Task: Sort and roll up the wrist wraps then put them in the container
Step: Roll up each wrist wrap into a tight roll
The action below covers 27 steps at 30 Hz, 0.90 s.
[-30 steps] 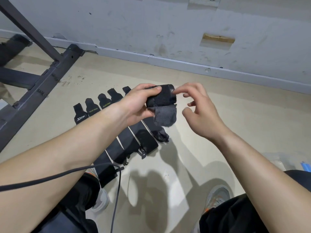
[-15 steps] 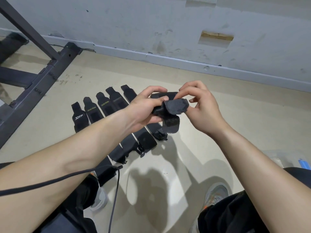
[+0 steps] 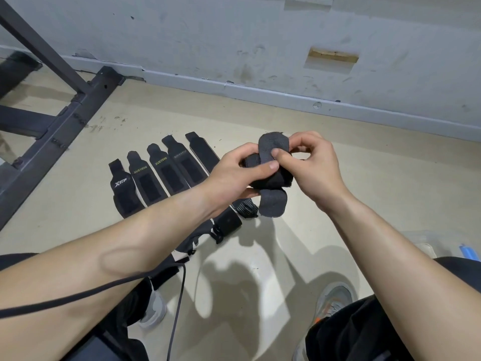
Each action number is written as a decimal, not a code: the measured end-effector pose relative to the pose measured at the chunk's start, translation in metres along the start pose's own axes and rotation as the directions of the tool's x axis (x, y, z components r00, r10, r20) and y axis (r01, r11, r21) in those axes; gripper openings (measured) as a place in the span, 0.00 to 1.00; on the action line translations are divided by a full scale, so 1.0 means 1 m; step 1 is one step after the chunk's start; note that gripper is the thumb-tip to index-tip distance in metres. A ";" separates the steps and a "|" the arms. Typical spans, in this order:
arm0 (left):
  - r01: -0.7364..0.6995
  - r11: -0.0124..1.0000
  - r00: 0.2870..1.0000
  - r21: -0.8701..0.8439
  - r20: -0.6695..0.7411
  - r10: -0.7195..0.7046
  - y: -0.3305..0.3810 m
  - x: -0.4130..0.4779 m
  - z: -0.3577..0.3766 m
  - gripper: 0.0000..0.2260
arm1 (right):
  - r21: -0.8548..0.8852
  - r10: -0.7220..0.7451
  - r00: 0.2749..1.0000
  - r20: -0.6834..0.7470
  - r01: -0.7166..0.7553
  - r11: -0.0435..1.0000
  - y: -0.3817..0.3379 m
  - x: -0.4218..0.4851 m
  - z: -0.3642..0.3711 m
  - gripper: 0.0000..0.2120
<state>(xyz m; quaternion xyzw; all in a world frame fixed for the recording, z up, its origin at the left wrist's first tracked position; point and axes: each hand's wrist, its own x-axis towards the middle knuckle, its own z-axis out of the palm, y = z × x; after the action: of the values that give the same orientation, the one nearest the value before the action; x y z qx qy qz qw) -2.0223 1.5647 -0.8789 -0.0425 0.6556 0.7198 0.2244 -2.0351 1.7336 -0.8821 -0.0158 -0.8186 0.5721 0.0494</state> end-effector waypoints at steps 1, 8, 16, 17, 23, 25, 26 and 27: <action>-0.015 1.000 1.000 0.008 -0.012 0.015 -0.001 -0.001 0.001 0.11 | 0.009 0.013 1.000 0.005 -0.013 1.000 0.000 0.000 0.000 0.09; -0.039 0.999 0.999 -0.011 -0.008 0.039 0.000 -0.004 0.003 0.20 | 0.166 0.192 0.977 0.088 -0.205 0.965 0.000 -0.001 0.002 0.08; -0.073 0.990 0.997 0.119 0.037 0.069 -0.001 -0.002 0.002 0.10 | 0.182 0.329 0.932 0.156 -0.354 0.917 0.002 0.003 0.008 0.02; -0.062 0.993 0.998 0.100 0.011 0.061 -0.002 0.000 0.001 0.08 | 0.177 0.322 0.935 0.148 -0.345 0.922 0.001 0.001 0.010 0.01; 0.023 0.970 0.983 -0.241 -0.171 -0.066 0.009 0.012 -0.013 0.08 | 0.047 0.329 0.941 0.083 -0.334 0.942 -0.002 -0.008 0.010 0.09; 0.039 0.946 0.972 -0.322 -0.209 -0.111 0.013 0.015 -0.020 0.08 | 0.024 0.323 0.938 0.128 -0.328 0.944 -0.006 -0.011 0.009 0.09; 0.044 0.934 0.968 -0.354 -0.217 -0.128 0.013 0.015 -0.022 0.08 | 0.045 0.336 0.923 0.189 -0.350 0.935 -0.008 -0.013 0.009 0.09; 0.046 0.925 0.965 -0.377 -0.223 -0.139 0.014 0.016 -0.024 0.09 | 0.076 0.352 0.900 0.258 -0.382 0.921 -0.010 -0.015 0.011 0.10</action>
<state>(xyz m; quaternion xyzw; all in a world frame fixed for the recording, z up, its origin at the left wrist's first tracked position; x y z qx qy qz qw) -2.0472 1.5453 -0.8753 -0.2037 0.5288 0.8076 0.1633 -2.0206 1.7191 -0.8778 -0.0978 -0.7634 0.6186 -0.1579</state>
